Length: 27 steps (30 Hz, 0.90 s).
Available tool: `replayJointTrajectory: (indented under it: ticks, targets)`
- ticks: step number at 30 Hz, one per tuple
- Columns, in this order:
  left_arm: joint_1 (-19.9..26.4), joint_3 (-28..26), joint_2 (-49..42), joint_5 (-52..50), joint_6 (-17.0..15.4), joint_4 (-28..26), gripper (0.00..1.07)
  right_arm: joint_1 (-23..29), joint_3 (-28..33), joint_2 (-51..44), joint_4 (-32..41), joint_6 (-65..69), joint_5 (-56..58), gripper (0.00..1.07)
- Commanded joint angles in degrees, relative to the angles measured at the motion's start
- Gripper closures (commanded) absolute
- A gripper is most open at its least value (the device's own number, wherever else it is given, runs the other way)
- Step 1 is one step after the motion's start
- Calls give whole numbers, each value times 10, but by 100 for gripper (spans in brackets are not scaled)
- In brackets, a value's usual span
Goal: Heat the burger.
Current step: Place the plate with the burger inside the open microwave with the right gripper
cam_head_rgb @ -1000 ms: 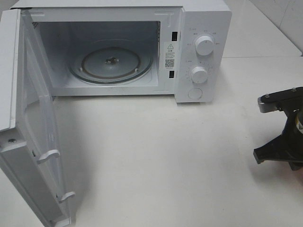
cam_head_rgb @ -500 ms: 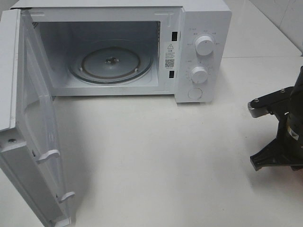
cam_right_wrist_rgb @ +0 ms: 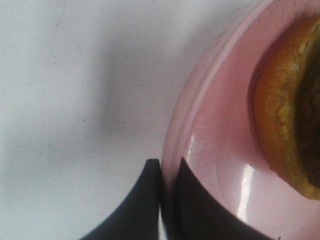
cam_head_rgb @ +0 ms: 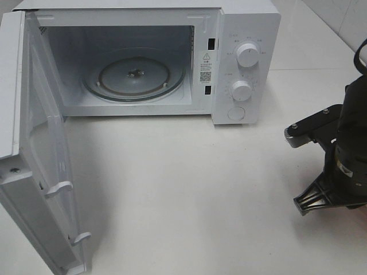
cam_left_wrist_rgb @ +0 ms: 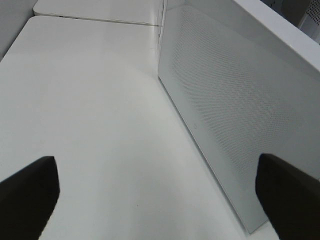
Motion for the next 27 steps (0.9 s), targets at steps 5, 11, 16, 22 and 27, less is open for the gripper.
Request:
replayJointTrajectory:
  ticks: [5, 11, 16, 22, 27]
  targets:
    - [1, 0, -10, 1, -1, -6, 7, 39, 0, -40, -29, 5, 46, 107]
    - [1, 0, -10, 1, -1, -6, 7, 78, 10, -48, -28, 6, 61, 107]
    - [1, 0, -10, 1, -1, -6, 7, 105, 17, -48, -19, 6, 65, 107]
    - [1, 0, -10, 1, -1, -6, 7, 145, 17, -48, -13, 6, 66, 107]
    - [1, 0, -10, 1, -1, -6, 7, 184, 17, -48, -13, 6, 75, 107]
